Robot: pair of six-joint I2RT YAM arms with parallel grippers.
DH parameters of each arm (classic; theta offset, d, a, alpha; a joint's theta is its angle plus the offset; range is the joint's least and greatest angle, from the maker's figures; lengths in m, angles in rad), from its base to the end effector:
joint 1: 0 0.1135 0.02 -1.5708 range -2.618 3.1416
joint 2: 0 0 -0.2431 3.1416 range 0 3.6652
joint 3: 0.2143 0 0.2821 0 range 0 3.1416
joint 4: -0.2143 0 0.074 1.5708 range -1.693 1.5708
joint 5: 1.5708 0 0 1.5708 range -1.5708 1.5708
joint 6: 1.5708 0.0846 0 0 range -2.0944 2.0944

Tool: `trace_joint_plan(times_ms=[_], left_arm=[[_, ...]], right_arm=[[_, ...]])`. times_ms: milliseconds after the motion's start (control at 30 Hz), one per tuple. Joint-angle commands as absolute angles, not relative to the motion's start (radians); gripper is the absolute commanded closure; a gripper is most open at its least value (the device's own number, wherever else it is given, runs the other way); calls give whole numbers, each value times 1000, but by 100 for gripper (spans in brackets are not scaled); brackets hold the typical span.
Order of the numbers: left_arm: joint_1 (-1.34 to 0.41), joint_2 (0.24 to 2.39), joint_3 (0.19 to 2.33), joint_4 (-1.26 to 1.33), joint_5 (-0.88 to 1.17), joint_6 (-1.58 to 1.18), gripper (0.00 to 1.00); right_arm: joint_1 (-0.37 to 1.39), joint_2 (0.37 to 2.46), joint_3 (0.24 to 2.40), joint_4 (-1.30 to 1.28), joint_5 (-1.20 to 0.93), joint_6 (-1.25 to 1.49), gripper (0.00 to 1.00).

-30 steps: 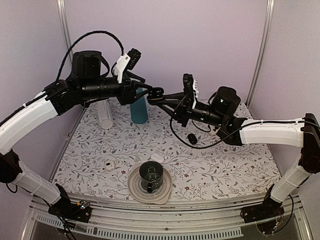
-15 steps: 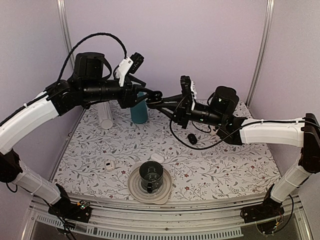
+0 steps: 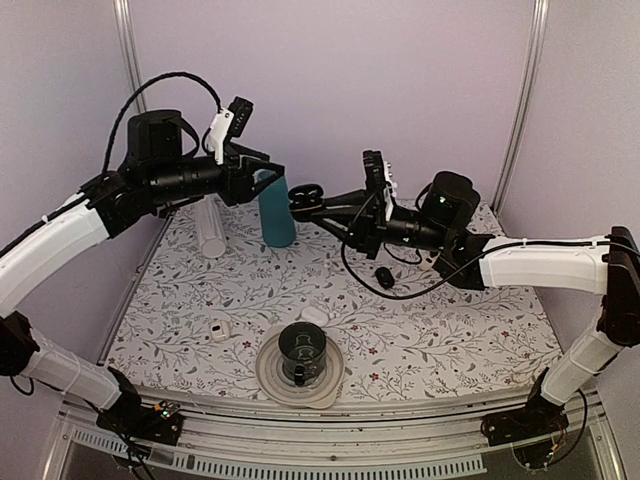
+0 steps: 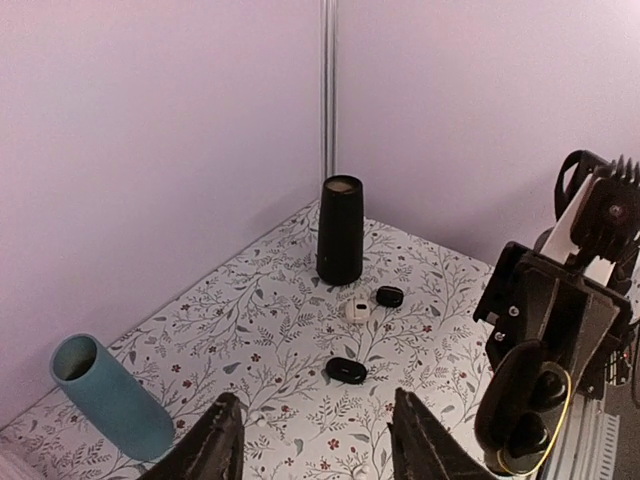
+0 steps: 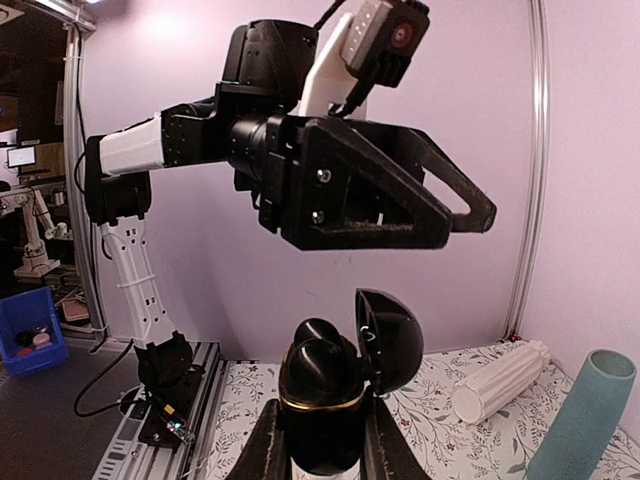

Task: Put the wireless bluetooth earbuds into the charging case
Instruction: Close the charging case with the earbuds inside.

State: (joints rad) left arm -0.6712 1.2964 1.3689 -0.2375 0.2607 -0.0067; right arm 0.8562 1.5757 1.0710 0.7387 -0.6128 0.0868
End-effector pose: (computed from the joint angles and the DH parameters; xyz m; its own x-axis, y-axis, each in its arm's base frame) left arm 0.2827 -0.2524 0.4017 -0.1340 0.0981 -0.9861 0.7991 0.5991 -0.0489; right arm 0.2455 0.3573 0.3090 0.0660 0.1843 -0.9806 -0.9940 0.0979 -0.0485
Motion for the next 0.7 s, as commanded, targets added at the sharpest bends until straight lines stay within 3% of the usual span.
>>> trace_joint_plan(times_ms=[0, 300, 667], left_arm=[[-662, 1353, 1352, -216, 383, -27, 49], [-676, 1391, 1351, -192, 559, -4, 49], [-700, 1346, 1304, -111, 630, 21, 49]], right_arm=[[856, 1547, 1069, 802, -657, 139, 98], [854, 1556, 1063, 820, -655, 193, 97], [831, 1563, 1065, 818, -639, 280, 97]])
